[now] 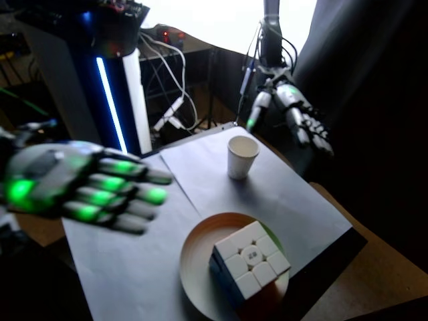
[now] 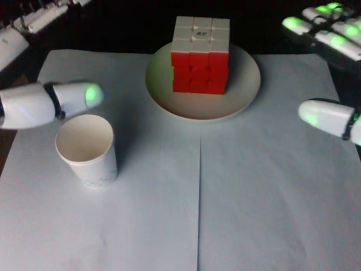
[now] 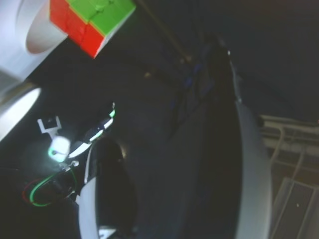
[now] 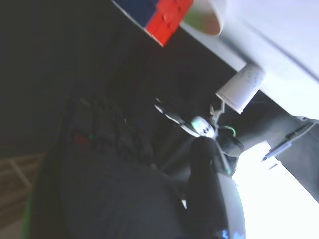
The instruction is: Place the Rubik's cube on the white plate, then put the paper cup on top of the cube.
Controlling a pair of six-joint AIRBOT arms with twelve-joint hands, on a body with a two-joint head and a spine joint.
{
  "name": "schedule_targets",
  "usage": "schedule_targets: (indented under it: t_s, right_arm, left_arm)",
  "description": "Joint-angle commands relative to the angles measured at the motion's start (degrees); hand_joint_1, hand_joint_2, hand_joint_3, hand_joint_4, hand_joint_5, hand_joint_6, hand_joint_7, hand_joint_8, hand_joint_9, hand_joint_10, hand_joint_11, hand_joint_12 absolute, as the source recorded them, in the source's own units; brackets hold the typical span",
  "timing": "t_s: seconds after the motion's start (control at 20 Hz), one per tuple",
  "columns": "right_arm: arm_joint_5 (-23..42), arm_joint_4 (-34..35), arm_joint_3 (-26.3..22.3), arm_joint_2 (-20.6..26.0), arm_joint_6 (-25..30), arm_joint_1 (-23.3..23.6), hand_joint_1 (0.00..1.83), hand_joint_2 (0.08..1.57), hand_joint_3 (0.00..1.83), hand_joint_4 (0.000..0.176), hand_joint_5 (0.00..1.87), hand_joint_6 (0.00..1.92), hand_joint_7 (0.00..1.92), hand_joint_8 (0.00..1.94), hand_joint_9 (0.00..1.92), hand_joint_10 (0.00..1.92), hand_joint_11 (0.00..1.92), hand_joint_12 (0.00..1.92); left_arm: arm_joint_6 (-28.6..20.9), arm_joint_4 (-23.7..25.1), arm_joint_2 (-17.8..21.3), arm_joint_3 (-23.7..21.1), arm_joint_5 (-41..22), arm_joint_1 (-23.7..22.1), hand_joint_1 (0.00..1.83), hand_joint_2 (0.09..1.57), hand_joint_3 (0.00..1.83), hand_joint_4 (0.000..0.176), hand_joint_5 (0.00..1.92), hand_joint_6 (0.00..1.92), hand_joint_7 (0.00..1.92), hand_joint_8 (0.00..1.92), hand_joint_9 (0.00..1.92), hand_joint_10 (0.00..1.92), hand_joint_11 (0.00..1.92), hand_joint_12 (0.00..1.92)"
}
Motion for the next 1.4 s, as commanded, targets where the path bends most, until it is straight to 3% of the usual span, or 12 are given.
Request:
schedule_targets:
  t_s: [0.0,0.3,0.5,0.55,0.75,0.9,1.0,1.05,1.15,1.25,1.3,1.35]
  right_arm:
    - [9.15,1.04,-0.17,0.28,0.05,0.13,0.05,1.25,0.00,0.136,0.00,0.00,0.00,0.00,0.00,0.00,0.00,0.00]
    - [9.25,1.91,-0.13,0.25,-0.18,-0.01,0.07,1.27,0.01,0.136,0.00,0.00,0.00,0.00,0.00,0.00,0.00,0.00]
    - [9.25,1.98,-0.09,0.16,-0.21,-0.01,0.11,1.30,0.02,0.087,0.00,0.00,0.00,0.00,0.00,0.00,0.01,0.00]
    - [9.25,1.98,-0.10,0.10,-0.21,-0.01,0.14,1.26,0.00,0.144,0.00,0.00,0.00,0.00,0.00,0.00,0.00,0.19]
    - [9.24,2.04,0.04,-0.37,-0.21,-0.02,0.12,1.28,0.01,0.160,0.00,0.00,0.00,0.00,0.00,0.00,0.00,0.00]
    - [9.23,2.14,0.11,-0.53,-0.21,-0.02,0.15,1.30,0.02,0.087,0.00,0.00,0.00,0.00,0.00,0.00,0.00,0.00]
    - [9.22,2.23,0.15,-0.79,-0.21,-0.09,0.15,1.28,0.00,0.146,0.00,0.00,0.00,0.00,0.00,0.00,0.00,0.00]
    - [9.22,2.29,0.17,-0.90,-0.21,-0.14,0.19,1.27,0.00,0.161,0.00,0.00,0.00,0.00,0.00,0.00,0.00,0.00]
    - [9.22,2.30,0.17,-0.91,-0.21,-0.25,0.14,1.28,0.00,0.133,0.00,0.00,0.00,0.00,0.00,0.00,0.00,0.00]
    - [9.22,2.35,0.16,-1.05,-0.20,-0.41,0.16,1.31,0.02,0.069,0.00,0.00,0.00,0.00,0.00,0.00,0.00,0.00]
    - [9.22,2.41,0.17,-1.17,-0.20,-0.52,0.17,1.34,0.03,0.043,0.00,0.00,0.00,0.00,0.00,0.00,0.00,0.00]
    - [9.22,2.44,0.17,-1.28,-0.20,-0.60,0.18,1.32,0.01,0.074,0.00,0.00,0.00,0.00,0.00,0.00,0.00,0.00]
  left_arm:
    - [-0.06,-0.26,0.74,-0.65,-8.53,0.54,0.40,1.08,0.00,0.138,0.00,0.00,0.00,0.00,0.00,0.00,0.05,0.02]
    - [-0.08,0.31,3.94,-5.68,-10.95,8.19,0.38,1.01,0.00,0.163,0.00,0.00,0.00,0.00,0.00,0.00,0.00,0.00]
    - [-0.82,0.69,4.42,-7.32,-9.77,11.56,0.53,1.05,0.00,0.054,0.00,0.00,0.00,0.00,0.00,0.00,0.02,0.01]
    - [-0.82,0.61,4.04,-7.12,-8.93,11.60,0.58,1.02,0.00,0.095,0.00,0.00,0.00,0.00,0.00,0.00,0.00,0.00]
    - [-0.91,-1.33,0.04,-4.16,-5.29,11.57,0.65,1.03,0.00,0.125,0.01,0.01,0.05,0.01,0.02,0.01,0.06,0.03]
    - [-0.92,-2.80,-1.97,-2.80,-4.78,11.53,0.74,1.11,0.00,0.129,0.20,0.02,0.20,0.01,0.17,0.02,0.00,0.94]
    - [-1.05,-3.24,-2.86,-2.20,-4.72,11.48,0.93,1.10,0.00,0.105,0.35,0.05,0.37,0.05,0.33,0.09,0.00,1.09]
    - [-1.52,-3.38,-3.28,-1.79,-4.62,11.44,0.99,1.11,0.00,0.109,0.42,0.04,0.41,0.23,0.11,0.96,0.00,1.39]
    - [-2.65,-3.37,-3.47,-1.43,-4.82,11.44,0.81,1.17,0.00,0.100,0.25,0.68,0.11,1.29,0.01,1.54,0.00,1.78]
    - [-2.97,-3.31,-3.41,-1.50,-5.77,11.43,0.91,1.18,0.00,0.036,0.20,1.02,0.19,1.35,0.06,1.71,0.00,1.92]
    - [-3.46,-3.09,-3.37,-1.51,-6.42,11.41,0.90,1.17,0.00,0.079,0.16,1.10,0.14,1.42,0.03,1.76,0.00,1.92]
    - [-3.98,-2.83,-3.26,-1.57,-7.21,11.36,0.85,1.17,0.00,0.083,0.13,1.13,0.13,1.37,0.04,1.62,0.00,1.89]
